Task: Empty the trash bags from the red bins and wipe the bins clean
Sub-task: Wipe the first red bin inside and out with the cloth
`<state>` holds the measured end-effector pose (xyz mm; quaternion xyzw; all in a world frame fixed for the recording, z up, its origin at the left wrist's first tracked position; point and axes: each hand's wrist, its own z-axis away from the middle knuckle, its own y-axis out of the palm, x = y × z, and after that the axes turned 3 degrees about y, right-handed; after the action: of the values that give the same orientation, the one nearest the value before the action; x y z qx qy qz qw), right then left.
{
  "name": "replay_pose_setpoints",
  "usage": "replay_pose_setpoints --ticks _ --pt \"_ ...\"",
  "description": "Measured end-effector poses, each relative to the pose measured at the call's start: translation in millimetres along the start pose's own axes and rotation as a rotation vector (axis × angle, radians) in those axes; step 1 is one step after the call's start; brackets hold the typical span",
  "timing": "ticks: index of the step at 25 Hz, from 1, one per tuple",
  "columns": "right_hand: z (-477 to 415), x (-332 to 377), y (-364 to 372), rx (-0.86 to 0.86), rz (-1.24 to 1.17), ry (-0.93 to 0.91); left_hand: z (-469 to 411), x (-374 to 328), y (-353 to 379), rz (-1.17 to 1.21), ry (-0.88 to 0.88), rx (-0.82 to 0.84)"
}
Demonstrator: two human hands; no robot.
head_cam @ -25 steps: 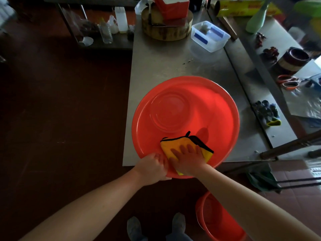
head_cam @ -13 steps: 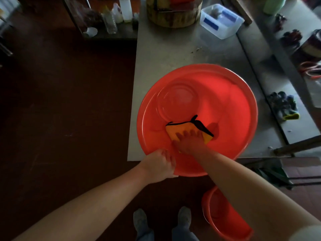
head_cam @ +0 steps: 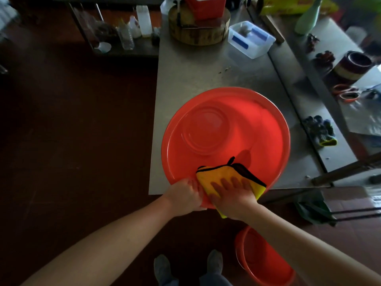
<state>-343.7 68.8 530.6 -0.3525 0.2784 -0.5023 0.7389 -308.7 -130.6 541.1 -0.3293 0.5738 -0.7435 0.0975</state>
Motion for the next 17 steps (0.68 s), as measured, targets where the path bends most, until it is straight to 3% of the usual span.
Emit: replay_pose_setpoints --ticks 7,12,17 --pt "-83 8 -10 -0.046 0.011 -0.027 -4 -9 6 0.061 -0.052 -0.015" --pt "-134 14 -28 0.063 -0.014 0.030 -8 -8 4 0.078 -0.090 0.002" --pt "-121 17 -53 0.193 -0.109 0.066 -9 3 -8 0.109 -0.104 0.057"
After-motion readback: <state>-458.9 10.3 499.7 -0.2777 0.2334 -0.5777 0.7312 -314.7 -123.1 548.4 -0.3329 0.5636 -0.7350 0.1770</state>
